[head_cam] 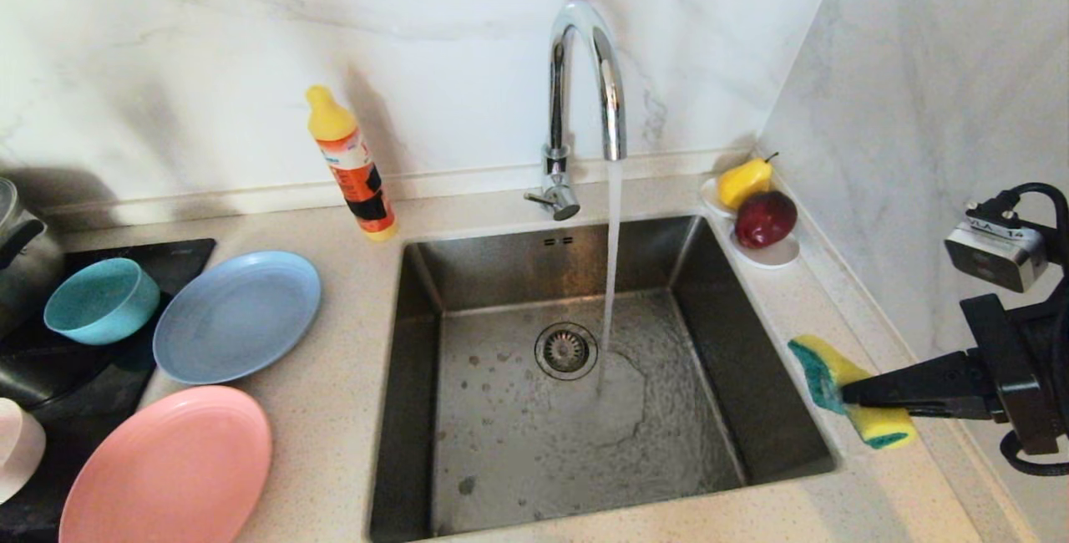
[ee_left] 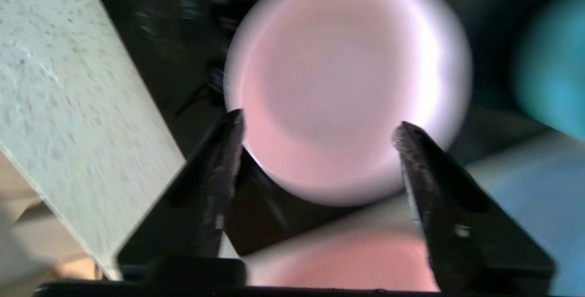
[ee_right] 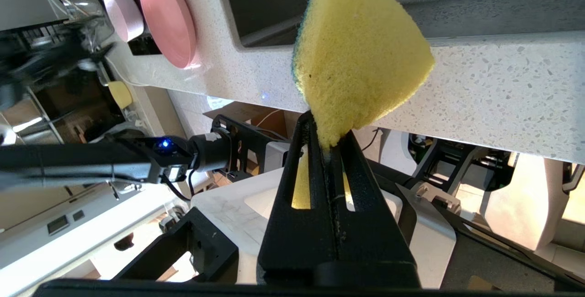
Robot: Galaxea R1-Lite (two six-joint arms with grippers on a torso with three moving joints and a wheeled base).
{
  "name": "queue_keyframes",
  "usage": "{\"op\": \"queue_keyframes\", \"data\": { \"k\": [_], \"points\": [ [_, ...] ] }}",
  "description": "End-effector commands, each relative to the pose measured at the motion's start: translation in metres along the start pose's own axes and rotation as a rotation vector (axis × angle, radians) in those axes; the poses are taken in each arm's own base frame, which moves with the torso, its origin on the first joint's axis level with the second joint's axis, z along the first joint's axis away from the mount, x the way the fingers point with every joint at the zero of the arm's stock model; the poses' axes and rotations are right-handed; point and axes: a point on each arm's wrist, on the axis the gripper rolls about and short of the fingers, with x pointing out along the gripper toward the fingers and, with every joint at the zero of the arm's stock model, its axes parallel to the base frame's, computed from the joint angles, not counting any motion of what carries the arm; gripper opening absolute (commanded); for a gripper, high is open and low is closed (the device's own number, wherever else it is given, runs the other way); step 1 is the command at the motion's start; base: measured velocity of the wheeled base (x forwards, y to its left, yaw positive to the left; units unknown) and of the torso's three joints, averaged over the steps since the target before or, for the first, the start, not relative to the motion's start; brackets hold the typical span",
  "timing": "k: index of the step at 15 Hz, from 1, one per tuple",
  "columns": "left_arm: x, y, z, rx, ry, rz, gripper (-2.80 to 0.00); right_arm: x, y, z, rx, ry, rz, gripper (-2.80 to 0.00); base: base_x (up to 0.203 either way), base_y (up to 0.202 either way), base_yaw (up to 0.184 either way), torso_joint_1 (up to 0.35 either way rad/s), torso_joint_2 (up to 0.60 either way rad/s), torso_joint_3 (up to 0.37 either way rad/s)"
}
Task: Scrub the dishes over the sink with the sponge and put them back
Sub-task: Place the bowl on the table, then wash the plate
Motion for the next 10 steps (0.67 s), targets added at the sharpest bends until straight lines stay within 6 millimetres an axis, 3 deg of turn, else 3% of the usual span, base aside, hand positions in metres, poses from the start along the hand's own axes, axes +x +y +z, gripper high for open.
{"op": "queue_keyframes", "data": {
  "k": [1,2,3,5,10],
  "points": [
    [-0.079,-0.027,-0.008,0.065,-0.148,-0.105,0.0,0.0,-0.001,0.0,0.008,0.004,-0.001,-2.8,0.0,0.0,0.0,0.0,0.0,0.0],
    [-0.102,-0.036,-0.01,0.09,-0.175,-0.128,0.0,0.001,-0.001,0.0,0.009,0.007,-0.002,-2.8,0.0,0.0,0.0,0.0,0.0,0.0],
    [-0.117,-0.04,-0.014,0.117,-0.173,-0.131,-2.8,0.001,-0.002,0.0,0.01,0.008,-0.003,-2.8,0.0,0.0,0.0,0.0,0.0,0.0],
    [-0.122,-0.051,-0.029,0.248,-0.119,-0.15,-2.8,0.002,-0.002,0.0,0.011,0.009,-0.002,-2.8,0.0,0.0,0.0,0.0,0.0,0.0],
    [-0.109,-0.087,-0.074,0.474,0.056,-0.229,-2.8,0.003,-0.003,0.0,0.016,0.014,-0.005,-2.8,0.0,0.0,0.0,0.0,0.0,0.0]
  ]
}}
